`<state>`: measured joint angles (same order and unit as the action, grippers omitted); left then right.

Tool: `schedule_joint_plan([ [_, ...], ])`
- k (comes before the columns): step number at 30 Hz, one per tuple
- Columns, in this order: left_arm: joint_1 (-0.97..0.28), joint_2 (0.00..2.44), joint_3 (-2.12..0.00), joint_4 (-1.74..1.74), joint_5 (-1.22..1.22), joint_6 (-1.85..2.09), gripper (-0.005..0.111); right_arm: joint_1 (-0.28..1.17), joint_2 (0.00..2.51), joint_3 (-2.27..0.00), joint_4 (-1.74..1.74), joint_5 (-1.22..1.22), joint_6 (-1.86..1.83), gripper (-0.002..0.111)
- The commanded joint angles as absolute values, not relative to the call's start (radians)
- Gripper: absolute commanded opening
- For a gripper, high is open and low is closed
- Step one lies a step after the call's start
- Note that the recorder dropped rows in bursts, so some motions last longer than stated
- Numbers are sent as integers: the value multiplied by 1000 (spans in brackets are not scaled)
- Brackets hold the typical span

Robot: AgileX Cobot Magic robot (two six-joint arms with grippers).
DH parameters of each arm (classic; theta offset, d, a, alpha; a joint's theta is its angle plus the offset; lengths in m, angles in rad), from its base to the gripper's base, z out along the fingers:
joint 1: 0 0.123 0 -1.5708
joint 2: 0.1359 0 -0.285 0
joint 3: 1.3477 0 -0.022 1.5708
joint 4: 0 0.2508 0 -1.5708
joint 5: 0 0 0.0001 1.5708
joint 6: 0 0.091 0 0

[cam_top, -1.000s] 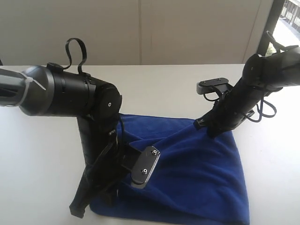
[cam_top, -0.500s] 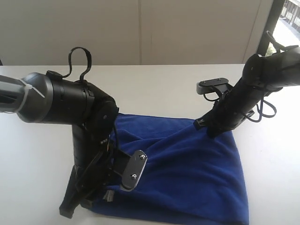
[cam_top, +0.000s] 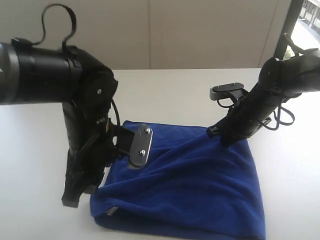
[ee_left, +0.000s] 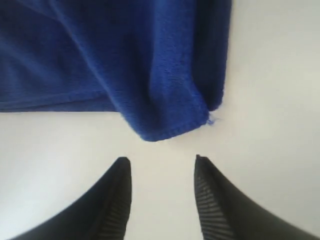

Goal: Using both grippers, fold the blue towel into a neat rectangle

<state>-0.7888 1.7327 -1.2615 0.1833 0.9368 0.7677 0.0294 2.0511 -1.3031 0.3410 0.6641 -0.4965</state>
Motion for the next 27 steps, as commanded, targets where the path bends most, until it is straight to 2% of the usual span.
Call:
schedule_joint_plan([
  [1,-789,1659,-1282,176,840,733,47,20,2052,-1306,346,664,-494,0],
  [7,-734,1662,-1280,199,628,508,47,20,2018,-1306,342,630,-494,0],
  [13,-540,1722,-1280,112,622,449,47,20,1898,-1304,333,589,-492,0],
  [22,-299,1789,-1294,-681,703,1071,47,104,1710,-1211,320,598,-494,0],
  [27,-269,1840,-1305,-784,759,1117,47,223,1617,-1084,318,598,-474,0],
])
